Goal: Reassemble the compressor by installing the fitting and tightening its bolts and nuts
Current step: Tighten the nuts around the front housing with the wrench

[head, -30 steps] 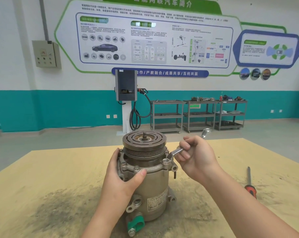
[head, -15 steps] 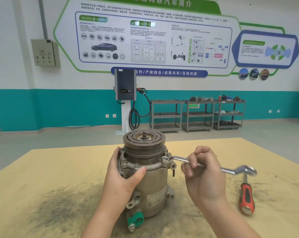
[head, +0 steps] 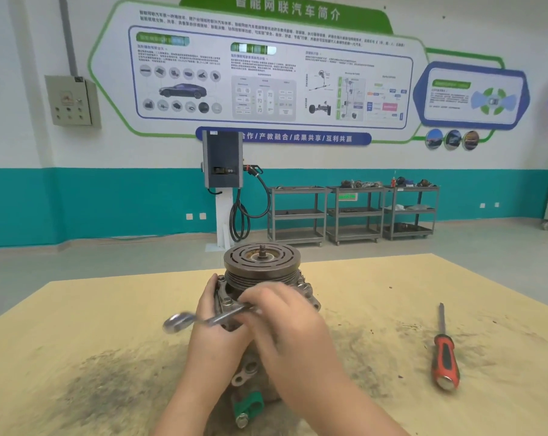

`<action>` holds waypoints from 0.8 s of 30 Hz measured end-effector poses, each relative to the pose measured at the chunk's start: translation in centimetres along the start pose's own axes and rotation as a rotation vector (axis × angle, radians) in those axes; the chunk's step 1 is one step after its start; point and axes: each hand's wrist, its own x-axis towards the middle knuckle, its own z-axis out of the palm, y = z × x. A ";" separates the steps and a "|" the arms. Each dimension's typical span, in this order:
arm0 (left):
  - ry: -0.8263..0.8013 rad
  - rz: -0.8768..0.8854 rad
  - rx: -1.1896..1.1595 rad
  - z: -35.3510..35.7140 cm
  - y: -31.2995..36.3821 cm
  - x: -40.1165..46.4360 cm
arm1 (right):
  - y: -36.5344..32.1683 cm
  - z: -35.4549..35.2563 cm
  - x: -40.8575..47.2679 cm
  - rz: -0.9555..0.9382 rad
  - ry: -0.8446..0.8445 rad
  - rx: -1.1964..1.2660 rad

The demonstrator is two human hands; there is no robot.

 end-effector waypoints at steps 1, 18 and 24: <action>-0.004 0.003 -0.046 -0.1 0.2 -0.2 | 0.2 -0.7 0.3 -0.006 0.044 0.039; -0.033 0.008 -0.125 -0.3 0.9 -0.6 | 6.9 -3.7 2.1 1.024 0.663 1.290; -0.038 0.020 -0.117 -0.2 1.1 -0.8 | 8.7 -3.6 3.6 1.193 0.438 1.390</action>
